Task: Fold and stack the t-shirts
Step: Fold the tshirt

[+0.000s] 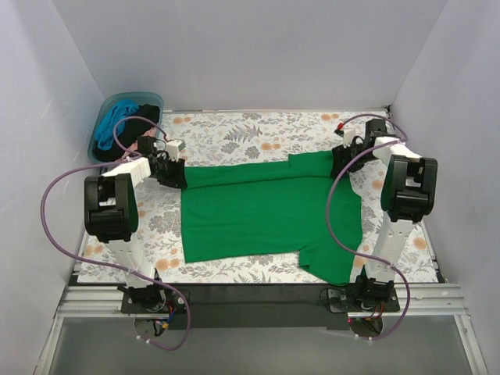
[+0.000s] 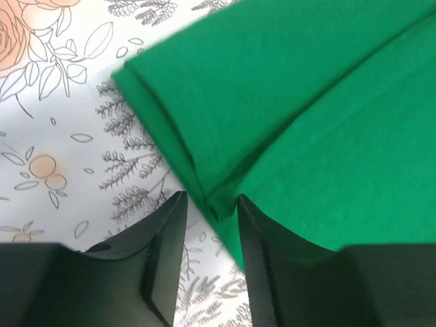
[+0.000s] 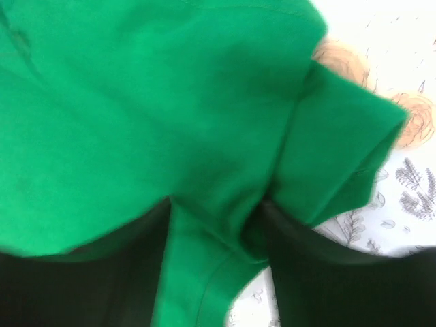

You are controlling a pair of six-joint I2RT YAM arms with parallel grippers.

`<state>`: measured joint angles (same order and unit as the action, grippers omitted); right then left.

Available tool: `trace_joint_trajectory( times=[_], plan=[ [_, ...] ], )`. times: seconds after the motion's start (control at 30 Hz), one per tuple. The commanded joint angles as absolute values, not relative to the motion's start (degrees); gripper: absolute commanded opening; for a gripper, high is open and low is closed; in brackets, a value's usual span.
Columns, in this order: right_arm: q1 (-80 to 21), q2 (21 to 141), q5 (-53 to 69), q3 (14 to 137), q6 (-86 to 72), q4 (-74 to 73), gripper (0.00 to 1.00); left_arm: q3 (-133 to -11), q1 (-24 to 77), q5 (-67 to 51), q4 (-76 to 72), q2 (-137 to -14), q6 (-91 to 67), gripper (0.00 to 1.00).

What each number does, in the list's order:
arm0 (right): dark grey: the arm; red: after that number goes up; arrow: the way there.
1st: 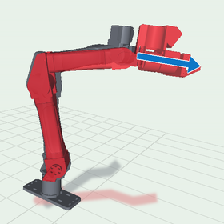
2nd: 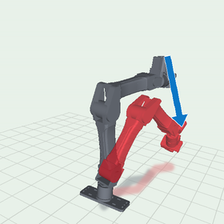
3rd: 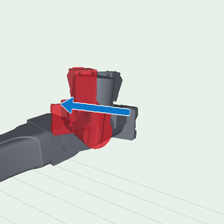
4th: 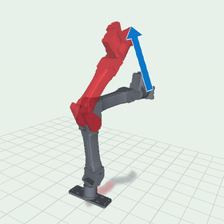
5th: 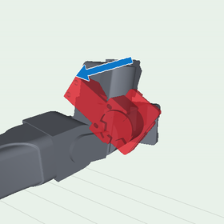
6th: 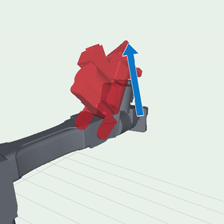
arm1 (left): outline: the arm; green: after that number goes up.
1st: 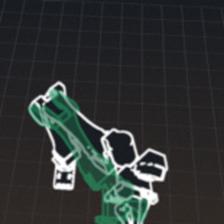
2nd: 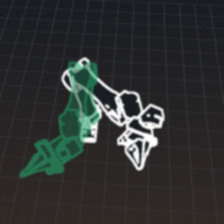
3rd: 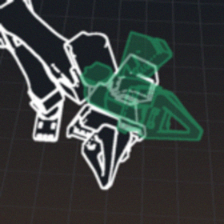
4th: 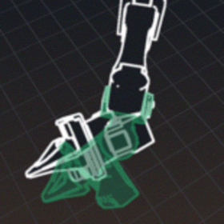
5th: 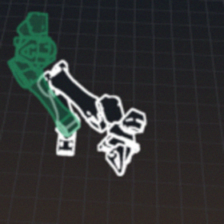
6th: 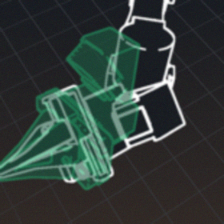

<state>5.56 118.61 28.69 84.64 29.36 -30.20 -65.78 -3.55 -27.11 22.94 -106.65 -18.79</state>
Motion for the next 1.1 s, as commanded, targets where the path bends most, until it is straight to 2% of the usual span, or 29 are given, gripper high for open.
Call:
trace_joint_trajectory(
  times=[0.0, 0.03, 0.1, 0.27, 0.5, 0.67, 0.8, 1.07],
  plan=[
    [6.76, 113.57, 27.77, 86.48, 32.69, -35.50, 0.66, -69.68, -4.04, -30.84, 28.37, -101.17, -16.26, 0.36],
    [7.38, 112.68, 28.38, 87.09, 32.70, -36.38, 0.76, -70.65, -4.04, -31.89, 29.08, -100.38, -16.26, 0.38],
    [8.08, 111.10, 29.00, 89.63, 31.74, -37.00, 0.77, -73.98, -3.96, -34.17, 30.23, -98.53, -16.96, 0.42],
    [8.70, 113.90, 31.11, 98.51, 27.34, -39.29, 0.70, -81.72, -0.80, -35.68, 29.53, -100.71, -21.70, 0.44],
    [8.70, 124.43, 31.90, 111.25, 19.08, -39.29, 0.57, -93.07, 10.08, -35.43, 21.30, -109.85, -32.94, 0.47],
    [8.44, 130.16, 33.57, 118.72, 14.78, -39.11, 0.56, -103.32, 15.98, -35.15, 15.56, -119.95, -43.13, 0.48],
    [8.09, 133.15, 34.89, 120.06, 13.36, -38.85, 0.55, -109.49, 19.68, -34.28, 12.85, -127.52, -47.89, 0.48],
    [7.29, 133.24, 38.32, 116.37, 12.13, -38.15, 0.54, -112.05, 25.22, -31.22, 3.08, -136.75, -57.29, 0.48]
  ],
)
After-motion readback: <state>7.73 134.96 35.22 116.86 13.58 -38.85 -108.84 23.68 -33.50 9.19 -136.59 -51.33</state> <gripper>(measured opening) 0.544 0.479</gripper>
